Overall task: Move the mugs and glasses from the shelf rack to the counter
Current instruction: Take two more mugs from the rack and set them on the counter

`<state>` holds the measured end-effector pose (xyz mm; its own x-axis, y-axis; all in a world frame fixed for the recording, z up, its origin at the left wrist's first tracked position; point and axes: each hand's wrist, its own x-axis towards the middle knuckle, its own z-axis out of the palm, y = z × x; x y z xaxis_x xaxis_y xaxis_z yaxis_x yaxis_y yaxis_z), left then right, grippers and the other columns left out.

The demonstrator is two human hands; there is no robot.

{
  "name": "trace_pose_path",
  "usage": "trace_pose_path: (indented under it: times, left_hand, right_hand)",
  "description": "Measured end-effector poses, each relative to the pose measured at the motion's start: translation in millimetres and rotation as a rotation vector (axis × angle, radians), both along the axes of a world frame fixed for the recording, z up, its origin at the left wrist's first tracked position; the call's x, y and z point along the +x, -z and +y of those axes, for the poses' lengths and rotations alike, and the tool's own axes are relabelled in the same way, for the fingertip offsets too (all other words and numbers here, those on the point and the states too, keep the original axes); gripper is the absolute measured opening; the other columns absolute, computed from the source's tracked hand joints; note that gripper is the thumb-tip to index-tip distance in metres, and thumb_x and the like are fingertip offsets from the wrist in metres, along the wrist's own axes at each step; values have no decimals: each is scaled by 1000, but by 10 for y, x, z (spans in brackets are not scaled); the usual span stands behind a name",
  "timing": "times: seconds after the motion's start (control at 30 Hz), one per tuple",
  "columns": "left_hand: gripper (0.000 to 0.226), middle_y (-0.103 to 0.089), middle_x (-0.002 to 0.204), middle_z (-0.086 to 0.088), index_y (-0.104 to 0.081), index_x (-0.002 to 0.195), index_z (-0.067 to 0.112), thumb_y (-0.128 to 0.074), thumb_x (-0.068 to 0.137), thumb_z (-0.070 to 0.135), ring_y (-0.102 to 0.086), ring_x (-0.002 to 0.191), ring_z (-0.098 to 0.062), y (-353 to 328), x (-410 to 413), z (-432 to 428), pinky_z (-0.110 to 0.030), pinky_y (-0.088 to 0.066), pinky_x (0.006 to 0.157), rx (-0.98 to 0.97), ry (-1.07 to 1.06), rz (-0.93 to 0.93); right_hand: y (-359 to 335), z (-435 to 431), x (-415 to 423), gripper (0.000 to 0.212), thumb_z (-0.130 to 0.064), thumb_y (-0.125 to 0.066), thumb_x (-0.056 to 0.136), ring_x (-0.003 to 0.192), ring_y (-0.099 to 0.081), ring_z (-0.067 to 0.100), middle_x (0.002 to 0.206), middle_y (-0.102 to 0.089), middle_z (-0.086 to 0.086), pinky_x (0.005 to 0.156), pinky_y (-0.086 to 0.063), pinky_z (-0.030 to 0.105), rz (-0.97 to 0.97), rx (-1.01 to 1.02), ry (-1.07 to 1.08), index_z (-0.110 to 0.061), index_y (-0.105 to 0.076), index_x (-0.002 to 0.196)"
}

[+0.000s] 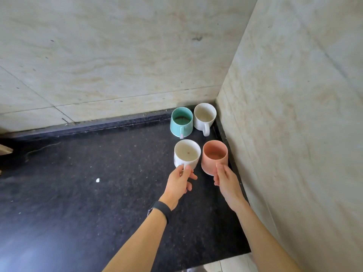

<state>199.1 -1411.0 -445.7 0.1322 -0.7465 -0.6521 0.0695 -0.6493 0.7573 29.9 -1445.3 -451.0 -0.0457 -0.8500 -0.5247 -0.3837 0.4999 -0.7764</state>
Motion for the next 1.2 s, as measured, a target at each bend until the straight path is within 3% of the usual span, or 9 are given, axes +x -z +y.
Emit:
trace_pose_path:
  times: [0.1,0.27,0.37,0.47,0.67,0.77,0.87,1.07,1.2]
  left_hand:
    - [33,-69,93,-6,-62,104,11,-44,105,39,-35,45,-9,98,-20,-131,-19,-34,43,0,-31,49]
    - [33,-72,101,-4,-62,107,13,-44,105,41,-33,46,-7,257,-77,-195,-19,-35,44,19,-30,51]
    - [33,-62,85,-1,-63,104,16,-43,105,42,-33,48,-8,302,-65,-218,-21,-32,45,47,-25,49]
    - [29,-51,76,3,-64,95,25,-43,105,43,-39,55,-8,358,-55,-253,-23,-35,51,74,34,-55]
    - [30,-67,103,-1,-71,89,22,-49,103,37,-63,85,-14,413,-22,-367,-34,-55,79,28,100,-264]
    - [28,-66,107,-1,-64,81,30,-48,102,41,-66,91,-23,388,-25,-376,-35,-53,74,48,136,-277]
    - [26,-66,106,2,-60,82,33,-46,103,41,-66,85,-19,374,-13,-376,-29,-52,67,48,156,-295]
    - [27,-67,104,1,-59,84,31,-43,103,42,-69,88,-24,340,-33,-375,-37,-57,75,73,186,-320]
    - [27,-67,106,-4,-58,101,24,-45,102,47,-66,84,-18,230,-26,-367,-36,-57,75,121,247,-340]
  right_hand:
    - [92,-172,-7,49,-45,-37,106,72,-54,16,75,-56,4,76,-47,34,16,-7,-19,-6,-58,86]
    - [266,-319,-18,47,-47,-37,106,82,-58,19,81,-60,4,84,-47,38,14,-24,7,-11,-57,84]
    - [342,-339,28,39,-46,-37,106,91,-62,18,92,-64,2,86,-48,36,-12,-5,36,-19,-59,89]
    - [431,-335,68,31,-40,-36,107,93,-65,18,102,-65,2,84,-51,37,77,-46,30,-26,-59,92]
    - [545,-335,131,32,-38,-33,107,95,-64,21,111,-64,9,90,-54,43,288,-85,49,-24,-58,94]
    - [532,-372,156,33,-39,-32,107,97,-65,21,111,-66,10,91,-54,45,300,-78,55,-24,-58,95]
    - [531,-402,148,37,-37,-34,107,96,-67,21,111,-67,9,91,-55,44,270,-64,80,-20,-63,94]
    - [430,-398,135,46,-43,-34,107,94,-67,20,104,-71,8,91,-53,40,265,-36,73,-15,-69,93]
    - [306,-370,103,50,-52,-39,103,99,-64,21,110,-70,5,85,-45,32,251,34,66,-12,-66,114]
